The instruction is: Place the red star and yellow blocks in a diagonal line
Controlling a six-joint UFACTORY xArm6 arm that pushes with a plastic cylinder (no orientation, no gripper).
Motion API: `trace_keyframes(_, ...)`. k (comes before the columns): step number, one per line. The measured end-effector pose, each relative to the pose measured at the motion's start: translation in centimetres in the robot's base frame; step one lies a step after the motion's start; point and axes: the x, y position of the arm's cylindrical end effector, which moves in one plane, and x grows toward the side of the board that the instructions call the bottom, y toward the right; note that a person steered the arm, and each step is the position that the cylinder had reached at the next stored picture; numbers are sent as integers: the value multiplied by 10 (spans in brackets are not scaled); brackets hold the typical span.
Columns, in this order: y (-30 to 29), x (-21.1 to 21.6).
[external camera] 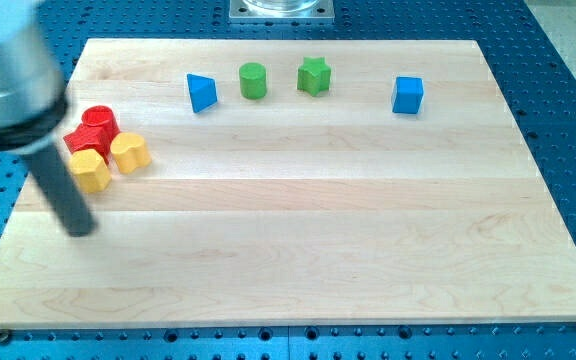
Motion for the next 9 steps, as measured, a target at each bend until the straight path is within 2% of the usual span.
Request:
trace_keyframes(1,-25,-38)
trace_keyframes(2,-16,-68)
trace_keyframes(3,50,-76)
trace_keyframes(4,55,-61)
trace_keyframes(5,-4,-52)
trace_keyframes(6,-17,-89)
trace_keyframes(7,-15,-100)
trace_keyframes(8,50,-102)
trace_keyframes(9,77,-101)
